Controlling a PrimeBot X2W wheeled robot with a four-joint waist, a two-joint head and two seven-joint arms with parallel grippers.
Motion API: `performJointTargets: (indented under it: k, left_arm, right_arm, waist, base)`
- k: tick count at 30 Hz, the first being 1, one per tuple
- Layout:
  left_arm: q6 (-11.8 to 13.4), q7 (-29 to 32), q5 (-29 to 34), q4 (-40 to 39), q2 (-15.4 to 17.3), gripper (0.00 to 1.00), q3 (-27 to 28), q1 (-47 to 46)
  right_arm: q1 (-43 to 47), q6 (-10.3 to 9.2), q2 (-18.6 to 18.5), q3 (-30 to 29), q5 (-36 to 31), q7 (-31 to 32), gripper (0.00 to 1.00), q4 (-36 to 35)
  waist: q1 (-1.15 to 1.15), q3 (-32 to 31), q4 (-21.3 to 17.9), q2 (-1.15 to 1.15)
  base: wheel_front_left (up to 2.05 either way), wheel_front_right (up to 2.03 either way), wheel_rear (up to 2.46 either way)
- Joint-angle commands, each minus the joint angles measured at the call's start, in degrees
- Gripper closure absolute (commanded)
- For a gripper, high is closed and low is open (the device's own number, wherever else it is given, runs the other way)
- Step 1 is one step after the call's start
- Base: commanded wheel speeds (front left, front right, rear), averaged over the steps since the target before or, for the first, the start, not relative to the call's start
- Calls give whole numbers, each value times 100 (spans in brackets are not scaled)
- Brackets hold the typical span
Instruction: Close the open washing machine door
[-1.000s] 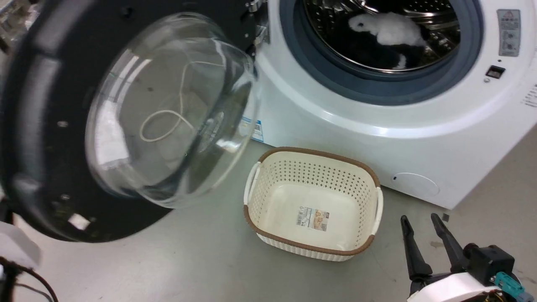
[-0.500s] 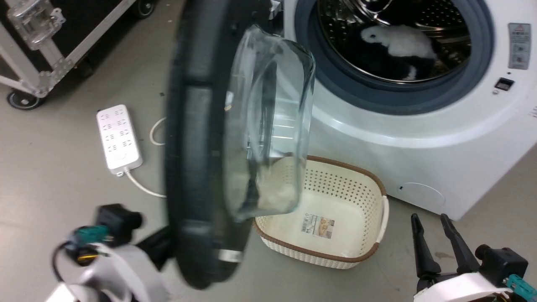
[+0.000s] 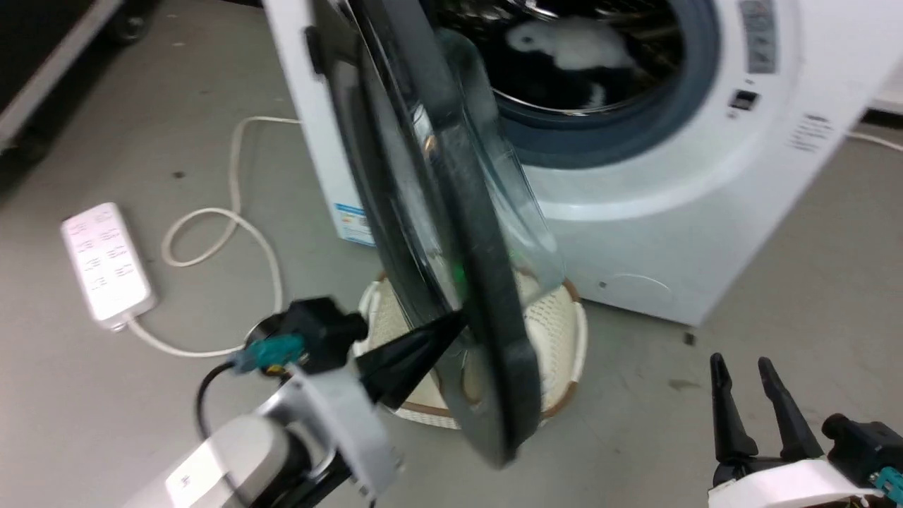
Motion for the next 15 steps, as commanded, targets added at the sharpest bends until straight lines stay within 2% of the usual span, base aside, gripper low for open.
performJointTargets:
  k: [1,4,10,11,15]
  left_arm:
    - [-50,-77,-108,122,-110,100,-175,-268]
    - [-67,-177,-138,530,-395,100,-404,-699]
    - [-12,-347,104,1544,-1137,100,-461,-1468]
    - [34,-385,212,2136,-1489,100,-486,-1838]
    - [89,-459,303,2922,-1887,100,-490,-2256]
  right_arm:
    - [-82,5,-4,-21,92,-63,0,12]
    - [-101,6,-4,-62,187,-96,0,-1]
    - [-167,6,-4,-98,273,-96,0,-77]
    - [-182,6,-4,-104,312,-96,0,-105]
    - [-182,6,-4,-104,350,-96,0,-129]
  waist:
    - [0,124,-327,0]
    - [0,214,-625,0]
    - [0,373,-1195,0]
    - [0,426,-1388,0]
    - [0,458,-1543,0]
  base:
    - [0,0,0]
    - [0,0,0]
    - [0,0,0]
    - [0,0,0]
    - [0,0,0]
